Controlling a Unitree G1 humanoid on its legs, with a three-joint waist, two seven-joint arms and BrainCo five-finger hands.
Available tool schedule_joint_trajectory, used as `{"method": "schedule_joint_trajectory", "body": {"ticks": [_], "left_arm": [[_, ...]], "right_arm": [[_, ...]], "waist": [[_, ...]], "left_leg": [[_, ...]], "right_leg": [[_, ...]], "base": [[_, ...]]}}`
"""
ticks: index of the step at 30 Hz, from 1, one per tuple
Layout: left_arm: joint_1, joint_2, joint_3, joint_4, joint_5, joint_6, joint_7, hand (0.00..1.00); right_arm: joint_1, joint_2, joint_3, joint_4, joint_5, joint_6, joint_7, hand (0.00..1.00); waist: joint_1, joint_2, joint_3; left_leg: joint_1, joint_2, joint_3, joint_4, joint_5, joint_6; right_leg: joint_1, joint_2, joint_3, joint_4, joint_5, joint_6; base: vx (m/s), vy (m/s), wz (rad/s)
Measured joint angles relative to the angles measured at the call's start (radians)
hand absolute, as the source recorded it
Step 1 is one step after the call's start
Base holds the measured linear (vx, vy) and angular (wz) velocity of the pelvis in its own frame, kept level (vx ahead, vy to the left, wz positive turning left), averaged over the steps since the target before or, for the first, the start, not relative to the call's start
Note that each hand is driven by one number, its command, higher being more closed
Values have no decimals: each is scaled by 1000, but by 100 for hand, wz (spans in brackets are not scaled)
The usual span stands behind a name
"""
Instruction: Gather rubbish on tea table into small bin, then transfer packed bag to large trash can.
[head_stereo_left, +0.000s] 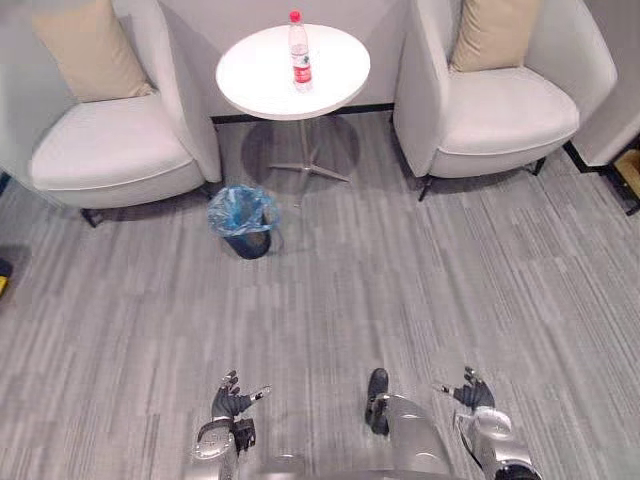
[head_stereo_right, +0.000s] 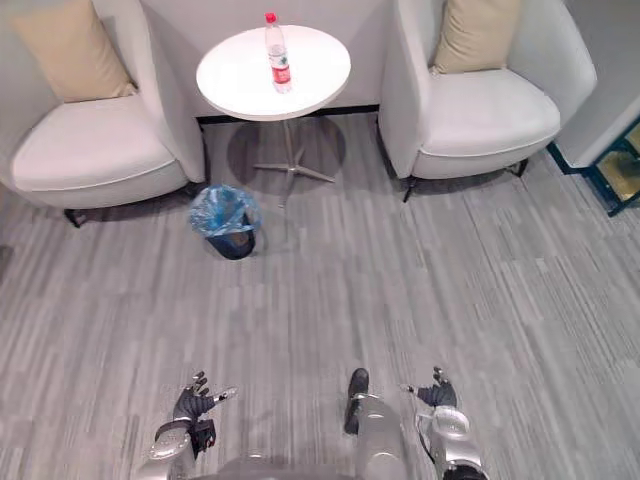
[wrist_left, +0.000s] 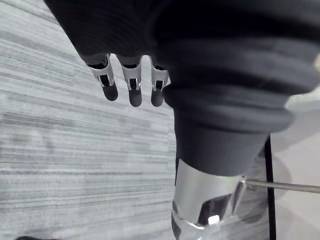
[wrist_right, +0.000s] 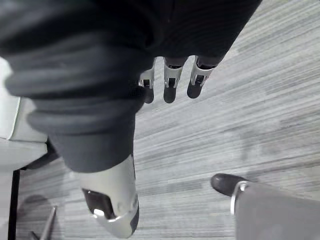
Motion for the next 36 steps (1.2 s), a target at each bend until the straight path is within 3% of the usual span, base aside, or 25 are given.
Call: {"method": "schedule_joint_trajectory", "body": {"ticks": [1,3,5,6,9,11,12,13,14,15,17,19,20,21,22,23,25,26,29,30,31,32,33,34,36], "left_arm": [[4,-1,0,1,0,2,-1,0],[7,-9,-1,1,0,5,-4,0],[14,-9,-5,-13,1,8,-5,0],[14,-9,-8,-14,1,8,-5,0],[7,-14,-10,-17,0,11,-5,0],[8,-23,-10,-17,0,12,-5,0],[10,-24,-9,-17,0,11,-4,0],[19,-24,-5,-16,0,11,-4,0],[31,-24,10,-14,0,12,-3,0],[31,-24,11,-14,-1,11,-3,0],[33,-24,10,-12,-2,11,-4,0],[45,-28,7,-7,-2,14,-4,0],[48,-19,-1,-7,-5,16,-4,0],[48,-14,-3,-8,-10,17,-4,0],[47,-4,-4,-8,-13,17,-3,0],[50,10,-5,-9,-16,18,-1,0],[50,26,-15,-12,-19,18,-1,0],[45,31,-21,-12,-21,17,-1,0],[40,32,-19,-11,-21,16,0,0],[42,32,-18,-11,-21,16,0,0],[44,33,-17,-11,-21,12,0,0],[45,31,-15,-7,-21,5,0,0],[34,6,-11,12,-22,7,1,0],[35,-7,-11,11,-22,4,-2,0],[30,-14,-11,12,-21,3,-2,0]], "right_arm": [[11,6,3,-4,3,0,-1,0],[33,15,1,-13,24,-5,-4,0],[30,20,-3,-14,41,-6,-5,0],[27,20,-7,-14,43,-6,-5,0],[11,31,-60,-14,60,-5,-6,0],[11,28,-82,-13,60,-6,-6,0],[11,28,-84,-13,60,-6,-6,0],[11,32,-83,-12,60,-5,-6,0],[12,37,-70,-12,60,-5,-6,0],[13,40,-68,-11,59,-5,-5,0],[14,41,-64,-8,58,-4,-5,0],[7,40,-53,-5,56,-5,-3,0],[11,44,-32,0,46,-2,0,0],[17,46,-25,1,38,-1,1,0],[19,53,-20,7,28,3,3,0],[15,62,-16,7,20,4,14,0],[12,62,-5,7,19,4,17,0],[6,61,-5,8,19,4,17,0],[-8,56,-5,7,20,3,17,0],[-11,55,-5,7,20,3,17,0],[1,51,-5,6,20,2,17,0],[23,47,-2,8,20,2,18,0],[18,30,-2,23,20,2,18,0],[10,24,-6,26,20,3,18,0],[16,28,-12,26,21,2,17,0]], "waist": [[7,0,2],[28,-5,18],[31,-20,23],[34,-19,23],[58,-11,35],[81,-10,38],[85,-5,36],[91,-5,36],[105,-20,33],[106,-33,28],[108,-55,24],[104,-57,24],[98,-59,23],[94,-62,21],[84,-67,21],[75,-68,20],[69,-65,19],[51,-62,20],[31,-49,27],[24,-51,25],[23,-62,20],[23,-86,19],[23,-55,21],[21,-39,11],[18,-24,3]], "left_leg": [[-57,29,-20,148,62,10],[-170,67,-1,386,19,31],[-273,41,48,376,-14,46],[-302,26,57,341,-22,47],[-348,-77,98,-54,-21,54],[-327,-154,95,-386,70,40],[-316,-162,93,-438,110,43],[-295,-163,95,-462,177,54],[-273,-187,99,-462,223,125],[-277,-201,101,-448,202,145],[-290,-230,117,-373,123,168],[-239,-260,150,-356,53,182],[-180,-287,154,-390,38,193],[-157,-295,154,-403,36,194],[-122,-303,150,-417,27,204],[-62,-306,148,-446,18,210],[-11,-299,142,-471,15,211],[15,-281,119,-476,14,211],[61,-242,89,-475,14,211],[73,-239,87,-474,10,203],[105,-242,82,-473,-10,168],[135,-267,55,-471,-49,113],[145,-244,31,-470,-65,101],[136,-218,8,-461,-64,98],[111,-190,-38,-419,-69,90]], "right_leg": [[60,21,-2,-52,2,-6],[205,54,-2,-156,-5,-19],[277,53,0,-219,-13,-29],[291,53,3,-231,-15,-31],[331,31,10,-243,-16,5],[359,9,26,-243,-47,42],[369,7,35,-244,-56,49],[385,8,52,-242,-73,66],[403,-13,80,-237,-101,96],[402,-28,85,-234,-112,107],[400,-75,92,-186,-157,144],[326,-133,158,57,-213,212],[246,-176,185,282,-194,272],[218,-192,188,361,-175,299],[182,-213,188,467,-167,303],[127,-234,158,574,-189,262],[88,-235,107,576,-220,226],[47,-212,64,504,-243,186],[-27,-132,65,282,-220,151],[-32,-122,74,214,-188,143],[-26,-102,99,62,-81,143],[-19,-112,142,-33,123,95],[-20,-92,134,9,112,75],[-22,-80,132,23,62,76],[-12,-66,86,29,-3,84]], "base": [[443,-232,11],[329,-136,7],[253,-93,7],[293,-41,-5],[334,64,-7],[360,163,-8],[273,162,-29],[358,203,-36],[425,240,-30],[434,223,-15],[326,155,-9],[382,183,-24],[346,162,-5],[371,124,10],[398,85,11],[483,70,4],[440,2,10],[390,-69,26],[347,-128,27],[474,-224,44],[420,-201,53],[408,-197,45],[356,-193,37],[383,-230,26],[281,-213,48]]}}
